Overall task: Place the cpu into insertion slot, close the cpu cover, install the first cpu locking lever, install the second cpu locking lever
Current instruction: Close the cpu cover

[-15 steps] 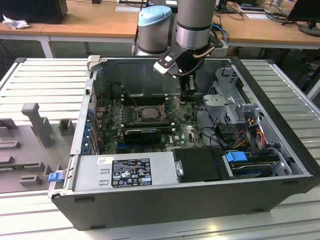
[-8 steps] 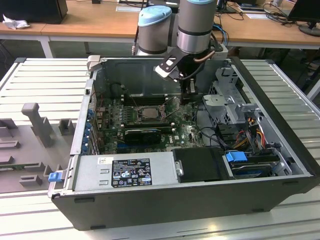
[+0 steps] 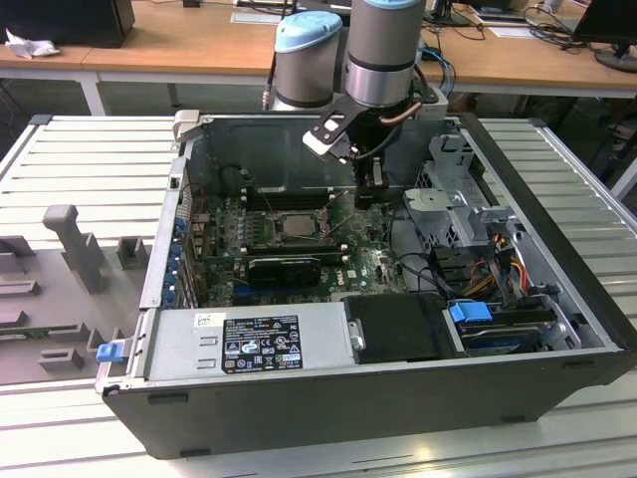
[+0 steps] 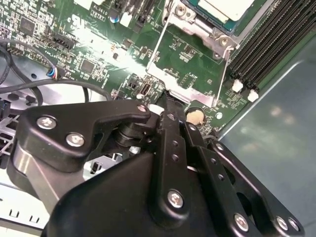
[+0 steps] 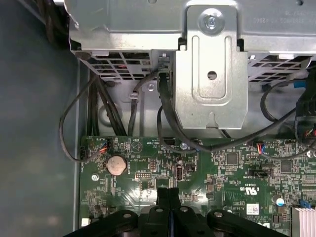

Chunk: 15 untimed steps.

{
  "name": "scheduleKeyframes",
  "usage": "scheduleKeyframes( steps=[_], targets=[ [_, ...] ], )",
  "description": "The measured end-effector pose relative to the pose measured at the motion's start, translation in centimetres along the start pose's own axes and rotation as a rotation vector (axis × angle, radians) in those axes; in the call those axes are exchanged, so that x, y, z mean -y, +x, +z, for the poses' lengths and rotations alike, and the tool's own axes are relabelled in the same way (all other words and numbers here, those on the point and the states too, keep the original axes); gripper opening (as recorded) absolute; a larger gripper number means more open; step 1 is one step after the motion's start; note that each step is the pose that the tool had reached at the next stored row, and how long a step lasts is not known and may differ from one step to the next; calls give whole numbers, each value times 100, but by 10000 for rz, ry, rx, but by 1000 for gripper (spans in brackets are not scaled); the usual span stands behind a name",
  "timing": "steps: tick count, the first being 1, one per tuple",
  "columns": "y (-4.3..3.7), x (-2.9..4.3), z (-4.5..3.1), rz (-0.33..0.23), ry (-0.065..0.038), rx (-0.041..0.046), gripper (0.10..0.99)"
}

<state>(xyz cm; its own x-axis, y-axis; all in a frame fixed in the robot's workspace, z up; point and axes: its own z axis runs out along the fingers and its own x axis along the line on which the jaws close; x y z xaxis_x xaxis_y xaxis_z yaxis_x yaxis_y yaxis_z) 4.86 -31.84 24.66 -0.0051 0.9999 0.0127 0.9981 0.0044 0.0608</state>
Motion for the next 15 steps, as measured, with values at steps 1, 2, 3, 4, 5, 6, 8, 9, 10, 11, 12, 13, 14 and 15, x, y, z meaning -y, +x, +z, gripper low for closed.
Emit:
scheduleKeyframes(
  steps=[1, 2, 3, 4, 5, 6, 8, 9, 10, 11, 12, 13, 14, 15],
  targets=[
    [0, 8, -1, -1, 0, 0, 106],
    [0, 14, -1, -1, 0, 0, 106],
    [0, 23, -1, -1, -1, 0, 106],
    [0, 31, -2, -2, 0, 1, 106],
    [1, 40, -2, -1, 0, 0, 106],
    [0, 50, -3, -1, 0, 1, 106],
    [1, 80, -5, 0, 0, 0, 106],
    [1, 103, -6, 0, 0, 0, 106],
    [1, 123, -7, -1, 0, 0, 106],
    [1, 151, -9, -2, 0, 1, 106],
    [1, 172, -10, -1, 0, 0, 106],
    [1, 187, -11, 0, 0, 0, 106],
    [1, 211, -13, 0, 0, 0, 106],
    [1, 225, -14, -1, 0, 0, 106]
  ],
)
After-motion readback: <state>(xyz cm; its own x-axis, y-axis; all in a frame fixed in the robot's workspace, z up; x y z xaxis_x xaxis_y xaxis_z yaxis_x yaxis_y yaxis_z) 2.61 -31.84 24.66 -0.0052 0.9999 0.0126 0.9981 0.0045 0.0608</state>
